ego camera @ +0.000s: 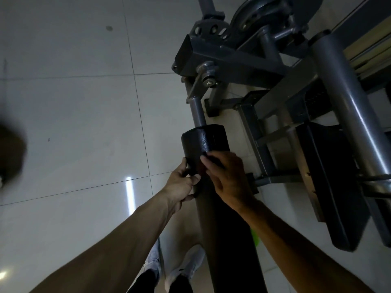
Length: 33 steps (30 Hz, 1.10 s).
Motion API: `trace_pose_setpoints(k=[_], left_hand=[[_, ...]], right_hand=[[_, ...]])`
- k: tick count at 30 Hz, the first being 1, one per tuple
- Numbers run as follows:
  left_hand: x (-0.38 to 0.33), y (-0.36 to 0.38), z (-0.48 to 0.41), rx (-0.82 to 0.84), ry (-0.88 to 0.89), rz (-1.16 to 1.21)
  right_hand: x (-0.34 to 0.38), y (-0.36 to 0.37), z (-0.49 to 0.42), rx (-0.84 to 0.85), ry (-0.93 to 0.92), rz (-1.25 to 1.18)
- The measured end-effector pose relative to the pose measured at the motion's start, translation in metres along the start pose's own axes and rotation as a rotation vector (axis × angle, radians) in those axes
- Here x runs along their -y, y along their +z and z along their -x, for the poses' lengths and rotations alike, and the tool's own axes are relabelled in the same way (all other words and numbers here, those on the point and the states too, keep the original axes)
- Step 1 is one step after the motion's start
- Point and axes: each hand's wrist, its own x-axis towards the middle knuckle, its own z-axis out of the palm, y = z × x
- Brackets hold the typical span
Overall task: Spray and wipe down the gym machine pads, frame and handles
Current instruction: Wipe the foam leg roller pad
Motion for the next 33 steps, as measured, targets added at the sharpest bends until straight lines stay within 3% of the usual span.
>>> trace_pose_setpoints(k=[6, 9, 13, 15, 18, 21, 24, 28, 33], left_hand=[[0.005, 0.002, 0.004, -0.046, -0.004, -0.038], [0.018, 0.006, 0.016, -0.003, -0.079, -0.028], [0.029, 0.014, 0.023, 0.005, -0.086, -0.003], [0.03, 0.017, 0.023, -0.018, -0.083, -0.005], [0.028, 0.022, 0.028, -0.06, -0.081, 0.021], [0.033, 0.025, 0.032, -0.092, -0.082, 0.015], [0.04, 0.022, 0.035, -0.1, -0.089, -0.048], [0.046, 0.026, 0.046, -0.026, -0.114, -0.108], [0.045, 0.032, 0.048, -0.06, -0.095, -0.091]], right_hand=[[0.012, 0.009, -0.094, -0.093, 0.181, 0.064], [0.02, 0.002, -0.043, -0.118, 0.244, 0.064], [0.035, -0.009, 0.083, -0.053, 0.193, 0.029], [0.033, -0.008, 0.098, -0.047, 0.187, 0.024], [0.02, -0.004, 0.032, -0.101, 0.197, 0.014], [0.008, -0.003, -0.061, -0.171, 0.346, 0.044], [0.004, -0.002, -0.082, -0.164, 0.433, 0.011], [0.026, -0.009, 0.023, -0.099, 0.342, 0.023], [0.055, -0.017, 0.15, -0.046, 0.312, -0.027]])
